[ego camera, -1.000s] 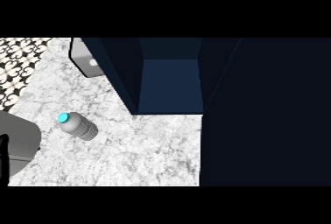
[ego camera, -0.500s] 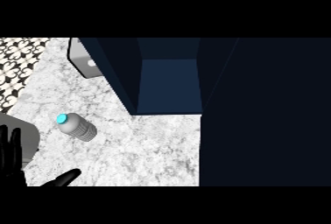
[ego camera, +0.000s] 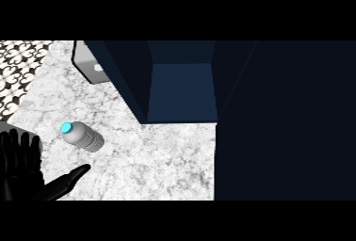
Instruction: Pick up the bottled water, place it into the cabinet and close the cabinet
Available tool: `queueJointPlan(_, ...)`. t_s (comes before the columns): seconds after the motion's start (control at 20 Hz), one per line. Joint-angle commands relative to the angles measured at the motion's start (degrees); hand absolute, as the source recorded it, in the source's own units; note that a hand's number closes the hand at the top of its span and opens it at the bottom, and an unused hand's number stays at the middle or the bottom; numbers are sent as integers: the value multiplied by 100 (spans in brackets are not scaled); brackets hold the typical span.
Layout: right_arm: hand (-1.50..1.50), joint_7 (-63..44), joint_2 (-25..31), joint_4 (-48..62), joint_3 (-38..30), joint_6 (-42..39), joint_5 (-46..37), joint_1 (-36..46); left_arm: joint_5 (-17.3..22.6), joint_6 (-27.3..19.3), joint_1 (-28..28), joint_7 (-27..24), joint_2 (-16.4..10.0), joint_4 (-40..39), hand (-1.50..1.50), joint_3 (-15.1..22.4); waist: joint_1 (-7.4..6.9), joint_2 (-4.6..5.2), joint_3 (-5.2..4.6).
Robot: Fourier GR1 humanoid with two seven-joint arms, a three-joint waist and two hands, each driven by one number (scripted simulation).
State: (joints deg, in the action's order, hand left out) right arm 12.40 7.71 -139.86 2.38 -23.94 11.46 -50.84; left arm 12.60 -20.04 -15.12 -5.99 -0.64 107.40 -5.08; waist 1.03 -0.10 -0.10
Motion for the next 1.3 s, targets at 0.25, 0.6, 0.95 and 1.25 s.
queueJointPlan(0.25,-150,7,127,-985,-338,-221,734,-665,558,700,830,-824,-294,-2083,-150,-776,29,16,-2)
queueJointPlan(0.6,-150,463,-125,-1059,-10,-339,145,-1257,591,963,1243,-1814,-119,-3552,-150,-990,37,11,-4)
queueJointPlan(0.95,-150,750,268,-843,-666,-717,791,-1344,665,1139,2028,-2385,-381,-4854,-150,-1368,15,25,0)
queueJointPlan(1.25,-150,963,-70,-907,-432,-656,253,-1665,717,1403,2232,-3229,-520,-5991,-150,-1687,37,20,-4)
